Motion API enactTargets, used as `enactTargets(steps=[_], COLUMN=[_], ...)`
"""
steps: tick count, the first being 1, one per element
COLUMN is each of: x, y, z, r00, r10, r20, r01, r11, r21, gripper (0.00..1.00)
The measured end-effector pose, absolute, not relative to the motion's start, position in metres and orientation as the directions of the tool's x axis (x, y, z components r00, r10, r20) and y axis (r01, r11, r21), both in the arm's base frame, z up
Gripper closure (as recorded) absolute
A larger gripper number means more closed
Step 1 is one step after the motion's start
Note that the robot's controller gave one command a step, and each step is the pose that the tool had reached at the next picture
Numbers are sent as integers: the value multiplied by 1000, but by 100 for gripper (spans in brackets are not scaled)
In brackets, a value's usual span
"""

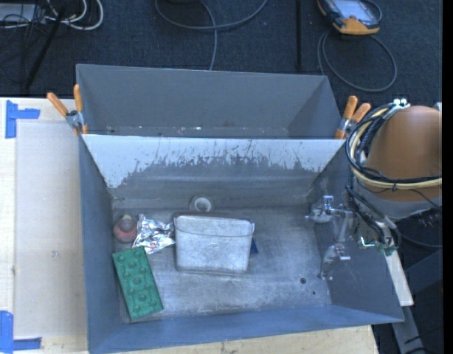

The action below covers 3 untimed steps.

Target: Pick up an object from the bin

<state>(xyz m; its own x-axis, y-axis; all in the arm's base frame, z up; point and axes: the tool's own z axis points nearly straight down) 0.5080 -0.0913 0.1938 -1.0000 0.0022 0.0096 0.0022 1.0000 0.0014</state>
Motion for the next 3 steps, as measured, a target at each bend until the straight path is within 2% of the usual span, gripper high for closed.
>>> enactTargets(steps=[1,2,3], x=[529,544,560], y=[-9,32,8], z=[73,127,72], r00=[-995,-999,-989], r10=[-101,-48,145], r20=[-1,-5,0], r01=[-101,-48,145], r11=[995,999,989], r21=[0,1,2], gripper=[0,0,0])
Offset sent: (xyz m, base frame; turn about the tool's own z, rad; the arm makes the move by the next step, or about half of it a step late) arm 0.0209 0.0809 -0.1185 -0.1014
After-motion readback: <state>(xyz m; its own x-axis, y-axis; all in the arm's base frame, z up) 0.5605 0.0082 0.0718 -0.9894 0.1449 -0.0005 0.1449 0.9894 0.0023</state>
